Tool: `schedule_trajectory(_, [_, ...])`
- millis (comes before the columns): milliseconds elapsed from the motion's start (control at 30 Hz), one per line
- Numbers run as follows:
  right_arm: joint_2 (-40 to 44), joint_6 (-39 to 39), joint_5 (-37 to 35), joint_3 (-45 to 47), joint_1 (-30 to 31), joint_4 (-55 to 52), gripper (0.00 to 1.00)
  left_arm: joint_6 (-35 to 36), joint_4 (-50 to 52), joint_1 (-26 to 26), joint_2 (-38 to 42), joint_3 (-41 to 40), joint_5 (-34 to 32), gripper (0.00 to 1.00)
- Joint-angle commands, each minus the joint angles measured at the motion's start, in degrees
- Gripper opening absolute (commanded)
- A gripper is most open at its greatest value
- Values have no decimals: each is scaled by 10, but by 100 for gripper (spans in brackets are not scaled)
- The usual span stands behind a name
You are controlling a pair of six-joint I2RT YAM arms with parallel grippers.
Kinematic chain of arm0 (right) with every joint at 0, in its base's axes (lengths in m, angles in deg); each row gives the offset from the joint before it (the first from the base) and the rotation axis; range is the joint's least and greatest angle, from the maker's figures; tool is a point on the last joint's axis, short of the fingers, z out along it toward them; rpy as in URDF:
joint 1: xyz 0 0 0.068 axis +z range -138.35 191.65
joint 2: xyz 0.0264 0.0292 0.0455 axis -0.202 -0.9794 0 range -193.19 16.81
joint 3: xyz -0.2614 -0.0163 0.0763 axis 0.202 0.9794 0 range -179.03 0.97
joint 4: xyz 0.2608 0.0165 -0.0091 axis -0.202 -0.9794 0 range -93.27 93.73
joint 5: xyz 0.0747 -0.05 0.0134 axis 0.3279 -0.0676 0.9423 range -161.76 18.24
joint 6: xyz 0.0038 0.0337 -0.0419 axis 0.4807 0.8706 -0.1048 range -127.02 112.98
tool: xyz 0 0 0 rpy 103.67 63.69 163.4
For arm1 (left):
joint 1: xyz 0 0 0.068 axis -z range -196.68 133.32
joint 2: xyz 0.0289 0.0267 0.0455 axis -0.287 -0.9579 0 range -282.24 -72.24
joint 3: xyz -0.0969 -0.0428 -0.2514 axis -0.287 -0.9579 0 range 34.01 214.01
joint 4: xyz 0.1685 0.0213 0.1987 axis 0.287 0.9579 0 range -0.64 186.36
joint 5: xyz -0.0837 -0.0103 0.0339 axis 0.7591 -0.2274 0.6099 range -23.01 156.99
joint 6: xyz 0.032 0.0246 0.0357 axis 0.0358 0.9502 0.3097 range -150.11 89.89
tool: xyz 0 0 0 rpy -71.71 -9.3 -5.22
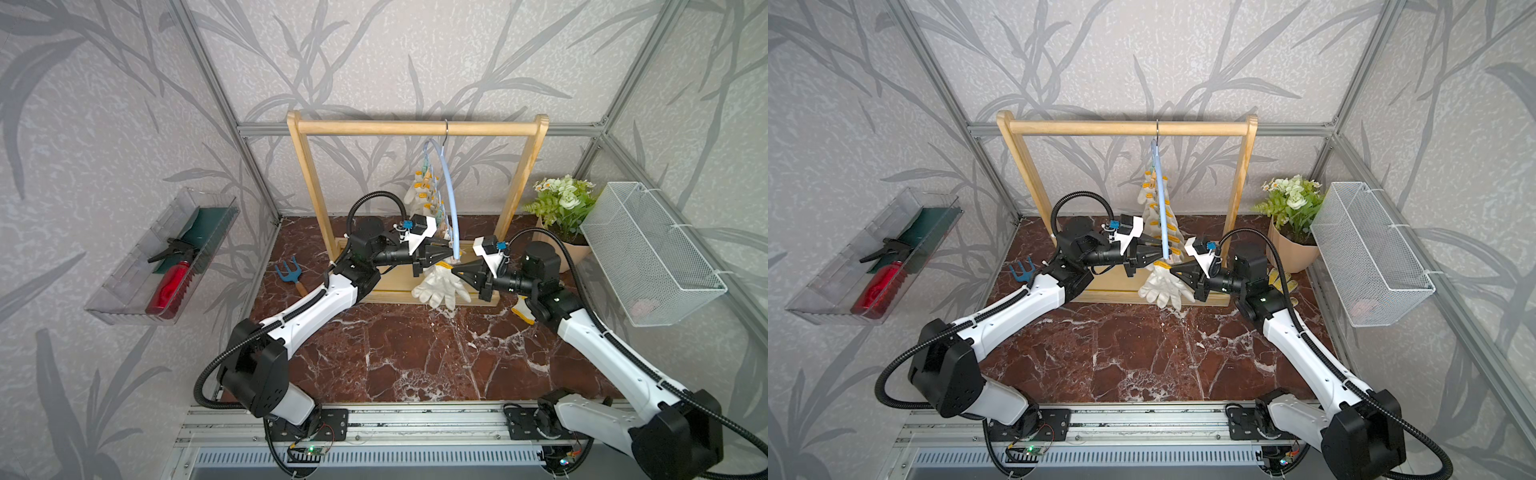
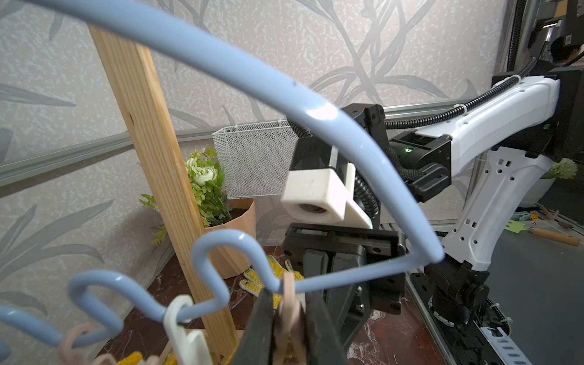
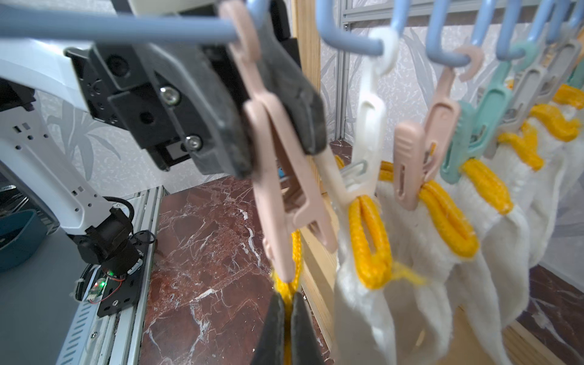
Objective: Clip the gloves onto a hanger to dry
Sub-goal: Clamp the glove onto the hanger.
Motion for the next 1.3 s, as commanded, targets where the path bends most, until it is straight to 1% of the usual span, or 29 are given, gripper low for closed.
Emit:
schedule_trajectory(0, [-9, -41, 34, -32, -4, -35, 0, -5, 9, -7, 6, 27, 39, 0])
schedule_trajectory(367, [-30, -90, 47, -68, -5, -79, 0, -18, 24, -17, -10, 54, 91, 0])
schedule_trajectory(833, [-4, -102, 46, -81, -13, -83, 0, -16, 36, -26, -15, 52, 99, 0])
schedule_trajectory(1267, [-7, -107, 49, -91, -14, -82, 0, -17, 38, -31, -14, 49, 113, 0])
